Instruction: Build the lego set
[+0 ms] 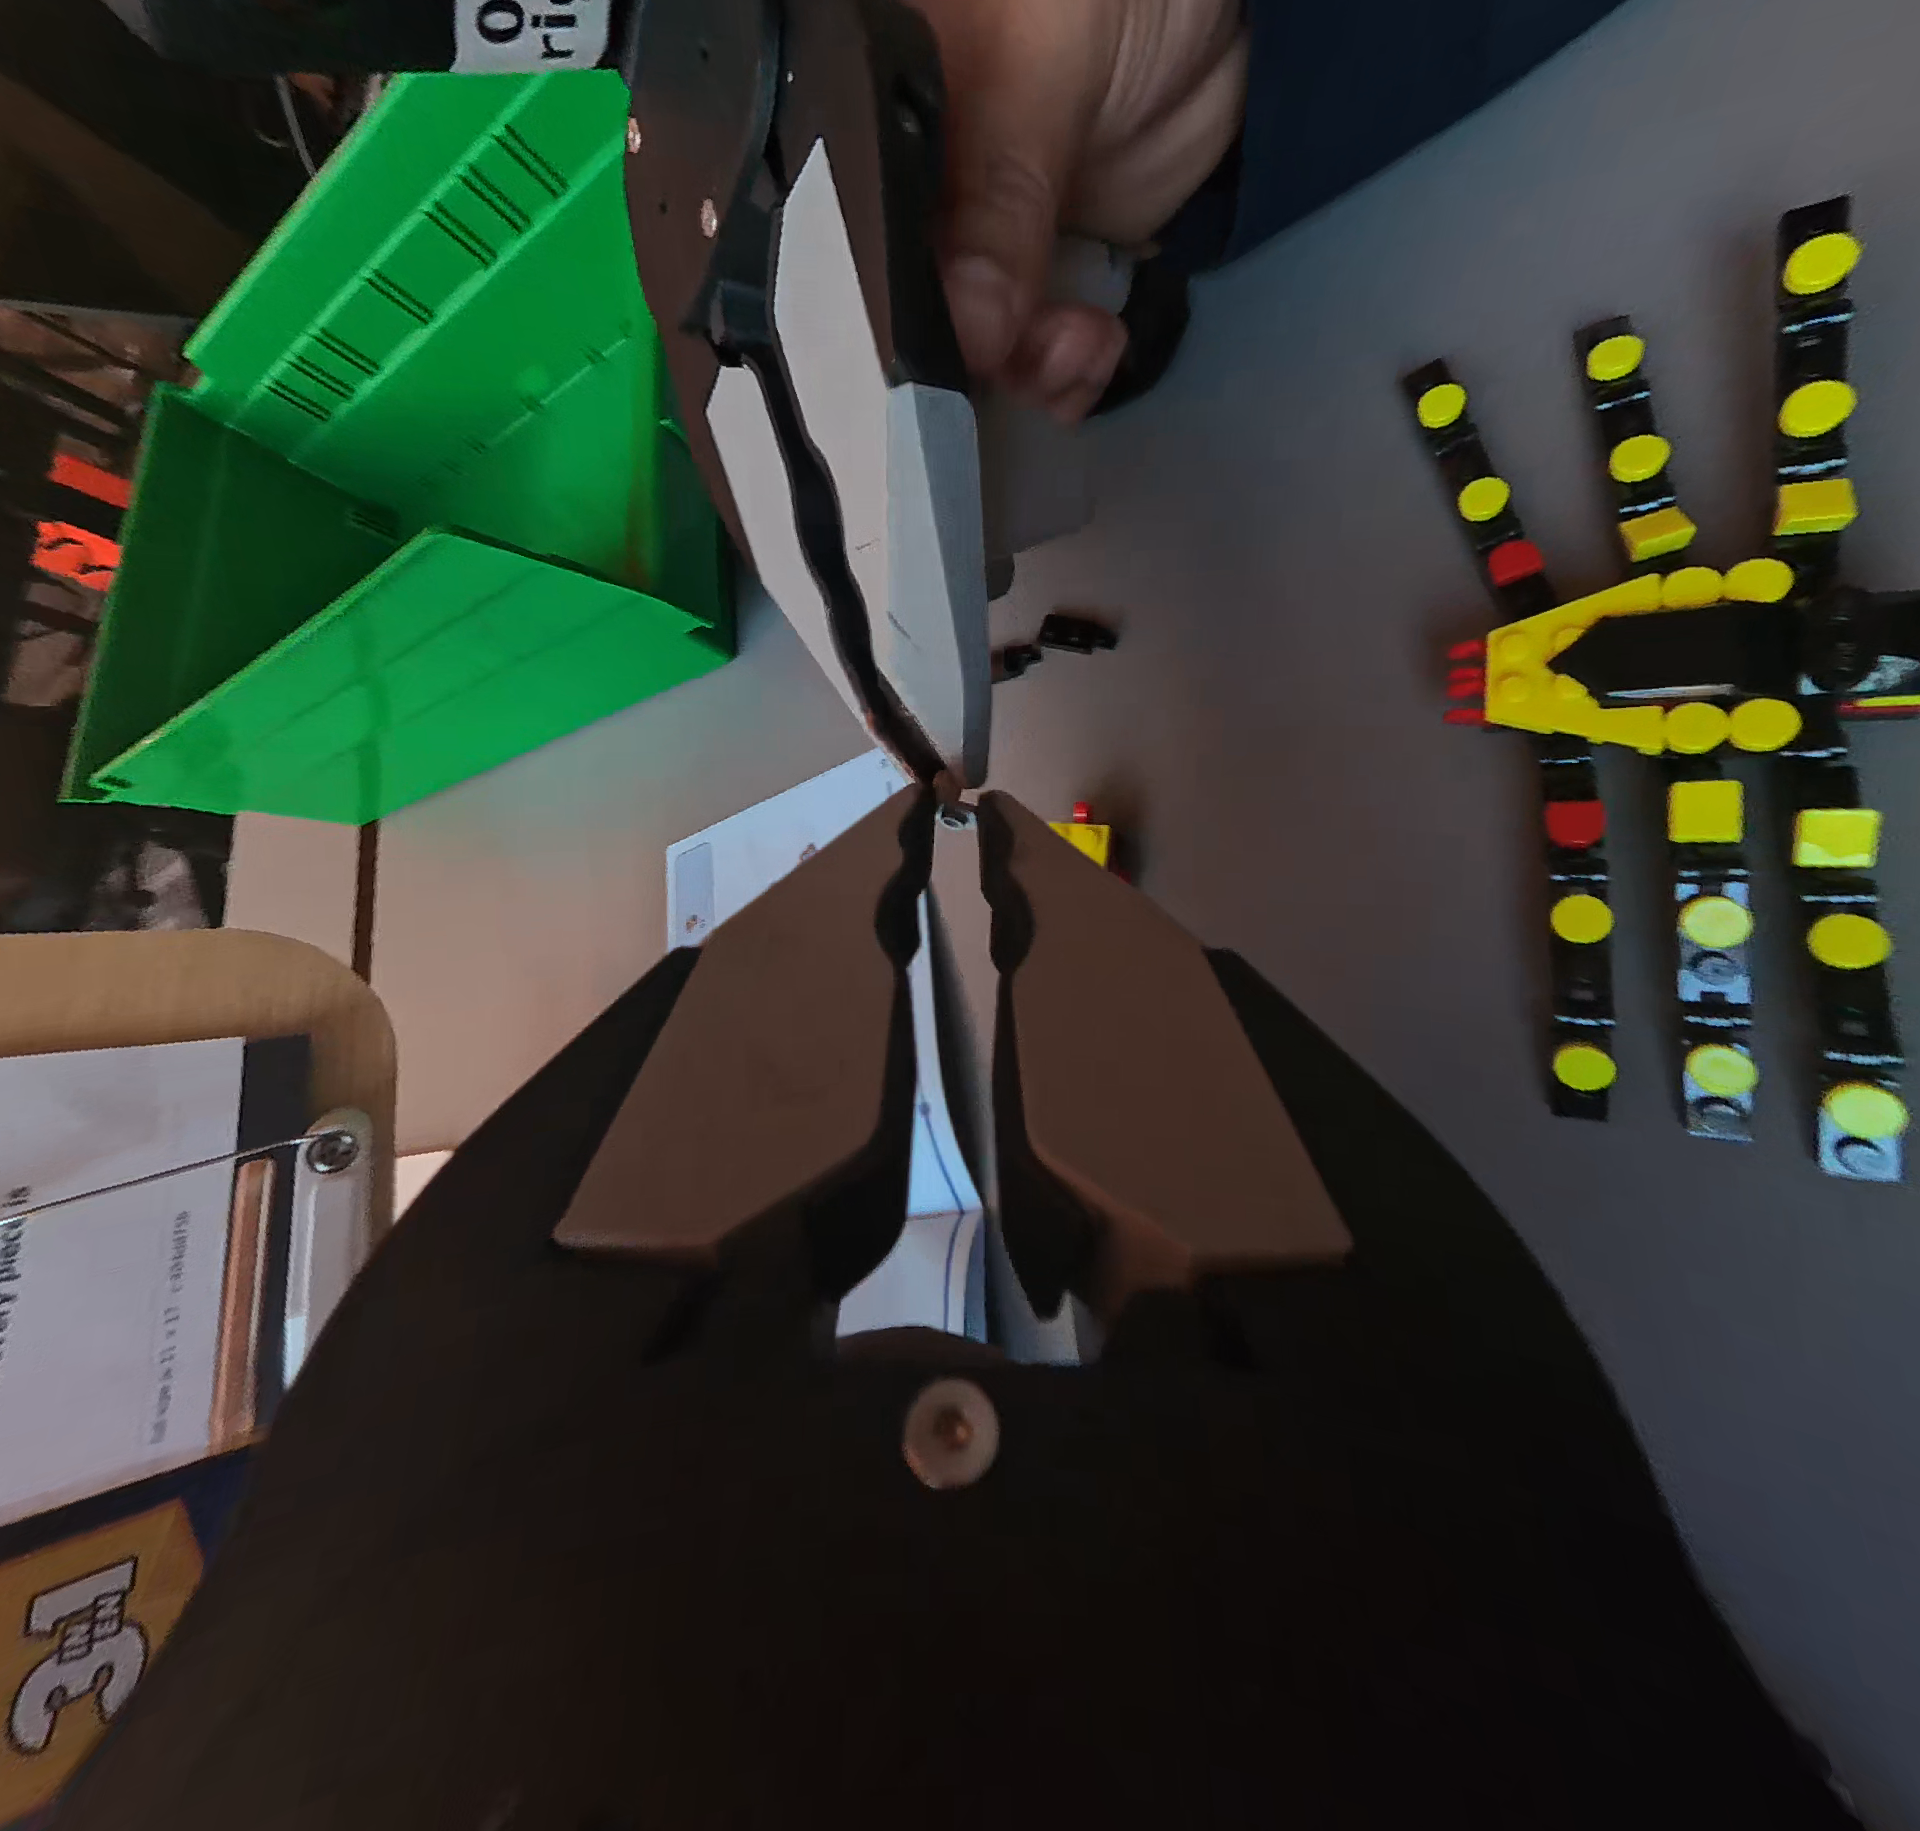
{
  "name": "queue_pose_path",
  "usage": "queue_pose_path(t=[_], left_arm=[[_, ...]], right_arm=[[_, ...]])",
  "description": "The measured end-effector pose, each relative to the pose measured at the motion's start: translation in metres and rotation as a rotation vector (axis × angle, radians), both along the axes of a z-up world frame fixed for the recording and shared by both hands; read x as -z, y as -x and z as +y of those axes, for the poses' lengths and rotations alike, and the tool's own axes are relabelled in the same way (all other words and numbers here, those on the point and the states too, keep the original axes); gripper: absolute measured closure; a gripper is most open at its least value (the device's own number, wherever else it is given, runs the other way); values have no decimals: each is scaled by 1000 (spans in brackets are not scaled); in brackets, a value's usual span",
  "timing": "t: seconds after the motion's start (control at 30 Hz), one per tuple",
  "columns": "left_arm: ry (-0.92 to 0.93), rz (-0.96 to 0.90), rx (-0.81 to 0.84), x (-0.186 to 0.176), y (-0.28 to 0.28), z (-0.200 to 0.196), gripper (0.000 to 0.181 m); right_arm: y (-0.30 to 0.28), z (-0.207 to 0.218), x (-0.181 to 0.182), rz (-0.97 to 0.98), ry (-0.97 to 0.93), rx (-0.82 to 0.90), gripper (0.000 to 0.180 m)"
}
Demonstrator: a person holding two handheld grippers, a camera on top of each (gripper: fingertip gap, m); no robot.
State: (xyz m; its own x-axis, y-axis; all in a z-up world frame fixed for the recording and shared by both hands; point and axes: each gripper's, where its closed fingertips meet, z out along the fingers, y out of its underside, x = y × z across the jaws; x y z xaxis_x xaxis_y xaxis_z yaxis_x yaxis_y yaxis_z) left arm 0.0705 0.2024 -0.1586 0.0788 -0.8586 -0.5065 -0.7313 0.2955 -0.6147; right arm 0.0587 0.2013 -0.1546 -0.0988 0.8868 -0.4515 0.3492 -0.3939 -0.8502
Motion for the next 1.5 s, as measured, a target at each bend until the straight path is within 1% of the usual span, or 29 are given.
queue_pose_path(t=[0.17, 0.3, 0.63, 1.0, 1.23, 1.3, 1.4, 1.5], left_arm=[[-84, 28, -67, 5, 1, 7, 176], [-140, 20, -74, 2, 0, 7, 176], [-136, 40, -103, 8, 3, 1, 176], [-127, 20, -130, 8, 7, 0, 176], [-122, 9, -138, 8, 6, 1, 176], [-105, 5, -162, 9, 7, 4, 176], [-160, 40, -202, 9, 12, 11, 176], [-175, 55, -226, 11, 13, 14, 176]], right_arm=[[1, 6, 6, -40, 9, 52, 175], [-1, 6, 3, -27, 20, 52, 175], [2, 1, 10, -66, 35, 29, 174], [6, 1, 12, -83, 15, 51, 175], [6, 2, 12, -79, 55, 54, 174], [5, 3, 11, -78, 71, 66, 174], [6, 5, 7, -58, 138, 95, 163], [9, 10, 9, -75, 141, 152, 165]])
